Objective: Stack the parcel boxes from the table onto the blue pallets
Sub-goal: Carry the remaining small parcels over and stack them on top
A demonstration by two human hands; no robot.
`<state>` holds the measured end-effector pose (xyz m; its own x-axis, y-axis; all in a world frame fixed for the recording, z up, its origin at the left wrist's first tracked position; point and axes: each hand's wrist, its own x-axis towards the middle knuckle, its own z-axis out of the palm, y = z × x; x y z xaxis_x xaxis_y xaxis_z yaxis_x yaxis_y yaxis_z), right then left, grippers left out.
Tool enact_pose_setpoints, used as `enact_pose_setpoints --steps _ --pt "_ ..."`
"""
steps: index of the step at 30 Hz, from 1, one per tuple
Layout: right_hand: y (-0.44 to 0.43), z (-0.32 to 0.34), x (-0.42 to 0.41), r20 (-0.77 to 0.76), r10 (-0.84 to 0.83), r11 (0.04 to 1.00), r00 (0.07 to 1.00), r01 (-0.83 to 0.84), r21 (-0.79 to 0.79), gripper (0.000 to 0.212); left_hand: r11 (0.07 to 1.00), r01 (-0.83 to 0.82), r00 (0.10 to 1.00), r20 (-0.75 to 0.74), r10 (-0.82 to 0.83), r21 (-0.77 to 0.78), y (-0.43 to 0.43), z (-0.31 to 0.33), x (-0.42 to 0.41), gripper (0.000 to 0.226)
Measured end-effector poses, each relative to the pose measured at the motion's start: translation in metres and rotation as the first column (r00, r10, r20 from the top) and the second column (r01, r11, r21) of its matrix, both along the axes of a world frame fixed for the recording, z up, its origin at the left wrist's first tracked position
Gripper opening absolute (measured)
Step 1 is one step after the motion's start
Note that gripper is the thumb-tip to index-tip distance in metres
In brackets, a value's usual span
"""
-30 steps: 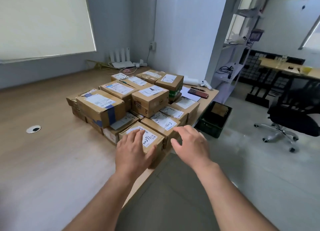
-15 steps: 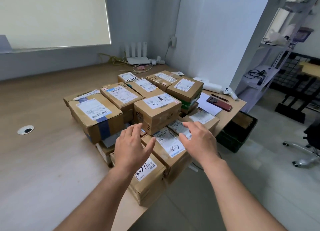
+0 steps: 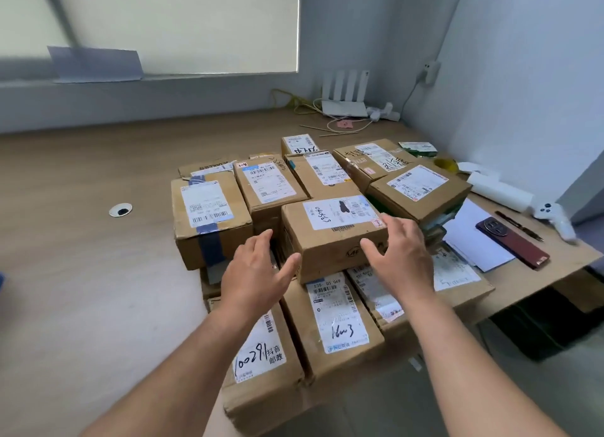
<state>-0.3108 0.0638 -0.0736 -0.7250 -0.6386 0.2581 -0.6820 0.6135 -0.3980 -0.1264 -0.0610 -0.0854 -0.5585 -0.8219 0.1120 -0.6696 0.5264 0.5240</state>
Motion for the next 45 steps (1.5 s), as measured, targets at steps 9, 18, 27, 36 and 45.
enact_pose_setpoints --steps 9,18,27,36,45 --pt "-0.023 -0.012 -0.065 0.375 0.084 0.996 0.923 -0.077 -0.033 0.061 0.947 -0.167 0.986 0.026 0.166 0.274 0.006 0.004 -0.057 0.078" --pt "-0.013 -0.034 -0.09 0.813 0.366 0.927 0.454 -0.098 -0.363 0.05 0.846 -0.145 0.929 -0.224 0.295 0.513 0.024 -0.001 -0.066 0.06" --pt "0.007 -0.048 -0.103 0.809 0.514 0.857 0.286 -0.217 -0.467 0.087 0.86 -0.054 0.888 -0.369 0.273 0.508 0.05 -0.007 -0.052 0.061" --pt "-0.005 -0.038 -0.07 0.724 0.629 0.774 0.285 -0.323 -0.545 0.067 0.885 -0.135 0.819 -0.452 0.353 0.446 0.066 0.008 -0.012 0.062" --pt "-0.021 -0.011 -0.012 0.668 0.702 0.705 0.246 -0.368 -0.606 0.07 0.903 -0.182 0.803 -0.47 0.365 0.39 0.067 0.025 0.062 0.055"
